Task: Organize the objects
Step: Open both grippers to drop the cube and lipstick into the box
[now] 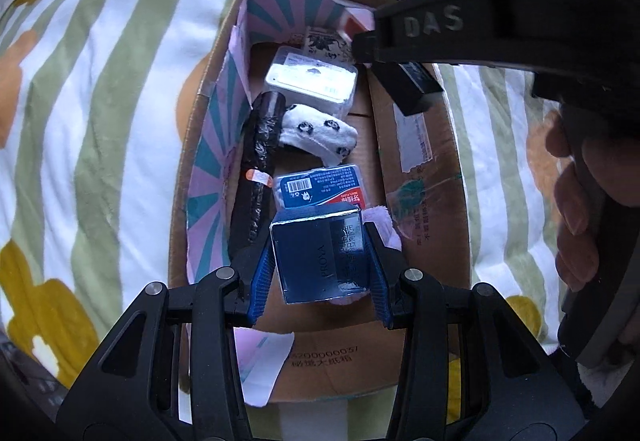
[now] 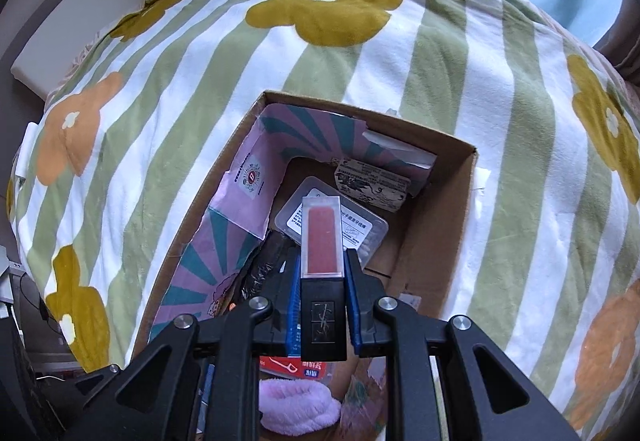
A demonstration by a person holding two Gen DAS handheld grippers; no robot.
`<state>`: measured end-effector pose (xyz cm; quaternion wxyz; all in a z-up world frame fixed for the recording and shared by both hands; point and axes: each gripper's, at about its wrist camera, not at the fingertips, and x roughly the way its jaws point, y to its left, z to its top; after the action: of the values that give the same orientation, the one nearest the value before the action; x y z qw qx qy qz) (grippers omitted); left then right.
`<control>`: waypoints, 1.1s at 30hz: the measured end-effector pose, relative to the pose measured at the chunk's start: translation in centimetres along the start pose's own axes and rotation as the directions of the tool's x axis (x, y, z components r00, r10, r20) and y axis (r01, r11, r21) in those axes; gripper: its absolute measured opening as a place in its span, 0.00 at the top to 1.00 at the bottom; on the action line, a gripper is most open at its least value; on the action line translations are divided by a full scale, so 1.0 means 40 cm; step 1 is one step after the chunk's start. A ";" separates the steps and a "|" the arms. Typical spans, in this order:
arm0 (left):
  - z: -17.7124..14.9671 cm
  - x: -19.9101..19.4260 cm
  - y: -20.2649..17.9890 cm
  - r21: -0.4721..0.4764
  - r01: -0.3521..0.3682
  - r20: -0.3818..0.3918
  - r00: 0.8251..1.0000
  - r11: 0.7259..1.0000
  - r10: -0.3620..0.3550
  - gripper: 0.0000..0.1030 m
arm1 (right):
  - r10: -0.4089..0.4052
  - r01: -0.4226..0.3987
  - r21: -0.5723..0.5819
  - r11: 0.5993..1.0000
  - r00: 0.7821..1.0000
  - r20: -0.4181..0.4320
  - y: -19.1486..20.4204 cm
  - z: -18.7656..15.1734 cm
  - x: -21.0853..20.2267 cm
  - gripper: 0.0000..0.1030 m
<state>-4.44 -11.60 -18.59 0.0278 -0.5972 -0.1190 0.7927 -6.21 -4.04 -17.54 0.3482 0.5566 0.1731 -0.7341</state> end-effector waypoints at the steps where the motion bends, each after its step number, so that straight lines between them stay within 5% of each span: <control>1: 0.003 0.013 -0.001 0.010 0.004 -0.006 1.000 1.000 -0.003 0.63 | 0.012 -0.013 -0.002 1.000 1.000 -0.011 0.000 0.003 0.016 0.82; 11: 0.012 0.074 -0.021 0.100 0.021 -0.028 0.999 0.995 -0.019 0.63 | 0.116 -0.116 -0.001 0.993 0.991 -0.062 0.016 0.067 0.106 0.82; 13: 0.011 0.078 -0.026 0.117 0.023 -0.028 0.999 0.993 -0.020 0.63 | 0.147 -0.147 0.004 0.989 0.987 -0.060 0.020 0.079 0.113 0.68; 15: 0.010 0.079 -0.032 0.126 0.016 -0.032 0.999 0.992 -0.012 0.59 | 0.153 -0.153 -0.017 0.988 0.987 -0.043 0.028 0.084 0.106 0.07; 16: 0.010 0.078 -0.035 0.132 0.021 -0.030 0.999 0.991 -0.017 0.52 | 0.149 -0.149 -0.027 0.988 0.989 -0.027 0.031 0.084 0.100 0.00; 17: 0.008 0.073 -0.039 0.140 0.024 -0.024 0.999 0.990 -0.021 0.15 | 0.144 -0.145 -0.044 0.989 0.989 -0.018 0.034 0.084 0.095 0.00; 18: 0.007 0.066 -0.042 0.148 0.023 -0.011 1.000 0.989 -0.022 0.02 | 0.132 -0.133 -0.059 0.989 0.991 -0.021 0.037 0.084 0.093 0.00; 33: -0.014 0.036 -0.009 0.126 0.013 0.031 0.999 0.992 -0.017 0.00 | 0.067 -0.067 -0.092 0.993 0.998 -0.004 0.022 0.039 0.031 0.01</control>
<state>-4.37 -10.92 -20.01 0.0696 -0.5805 -0.0737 0.8079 -6.85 -6.06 -18.10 0.3979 0.5457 0.1884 -0.7130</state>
